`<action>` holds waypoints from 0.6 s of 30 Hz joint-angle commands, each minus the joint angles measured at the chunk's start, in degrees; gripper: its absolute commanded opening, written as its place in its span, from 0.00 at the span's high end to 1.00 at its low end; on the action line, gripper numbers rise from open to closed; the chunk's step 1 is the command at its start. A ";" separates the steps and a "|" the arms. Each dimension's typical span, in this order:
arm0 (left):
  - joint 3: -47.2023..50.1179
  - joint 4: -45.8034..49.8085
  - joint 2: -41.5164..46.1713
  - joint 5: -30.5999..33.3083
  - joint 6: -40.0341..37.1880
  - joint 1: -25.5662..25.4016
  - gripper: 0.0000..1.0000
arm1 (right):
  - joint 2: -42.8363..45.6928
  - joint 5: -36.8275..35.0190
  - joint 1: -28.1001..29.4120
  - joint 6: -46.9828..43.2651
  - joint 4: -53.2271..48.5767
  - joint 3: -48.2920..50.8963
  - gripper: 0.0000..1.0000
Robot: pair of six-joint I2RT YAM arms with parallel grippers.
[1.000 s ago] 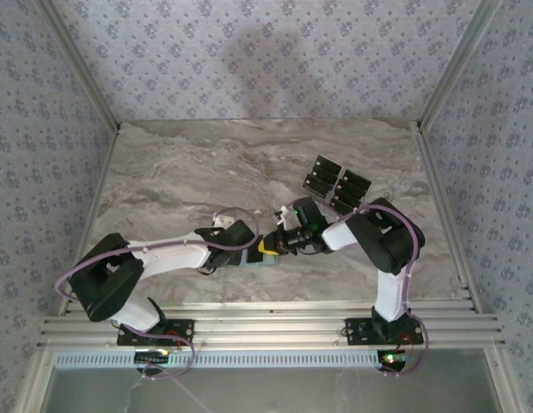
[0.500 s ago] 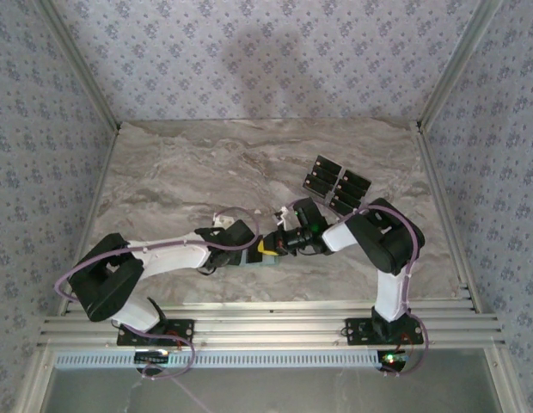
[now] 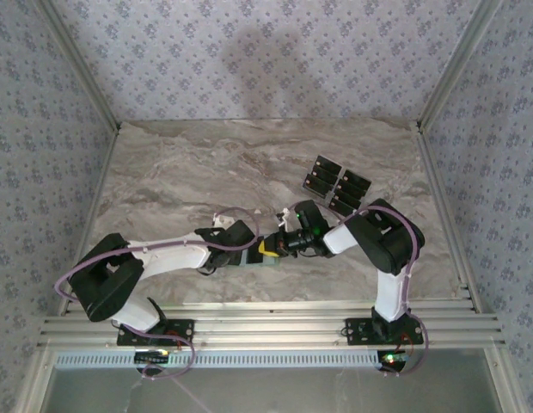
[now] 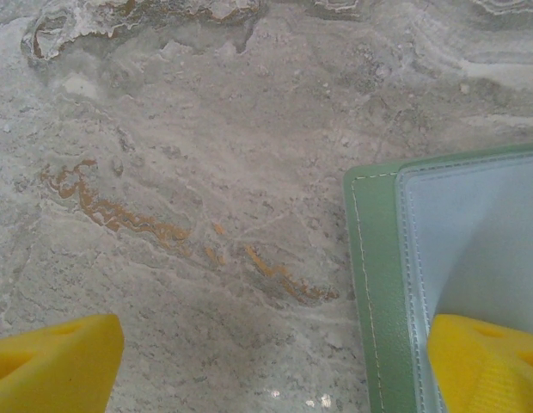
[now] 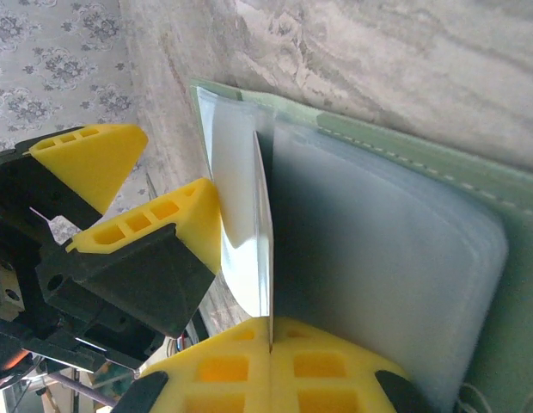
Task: Put the credit cards into the card holder
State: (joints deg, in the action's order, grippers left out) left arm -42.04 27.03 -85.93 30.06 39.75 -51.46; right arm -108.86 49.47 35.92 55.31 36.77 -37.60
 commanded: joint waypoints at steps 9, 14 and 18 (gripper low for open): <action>1.44 2.33 0.49 0.41 0.31 -0.11 0.08 | -0.17 -1.40 0.77 2.17 -2.07 1.33 1.00; 1.39 2.22 0.34 0.36 0.32 -0.13 0.08 | -1.21 -1.31 0.91 3.06 -2.95 0.31 1.00; 1.44 2.11 0.38 0.43 0.28 -0.13 0.08 | -1.87 -1.05 1.05 3.74 -2.57 -0.36 1.00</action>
State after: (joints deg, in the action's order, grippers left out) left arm -42.02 27.00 -85.91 30.06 39.75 -51.46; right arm -108.92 49.23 36.16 57.69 37.60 -37.45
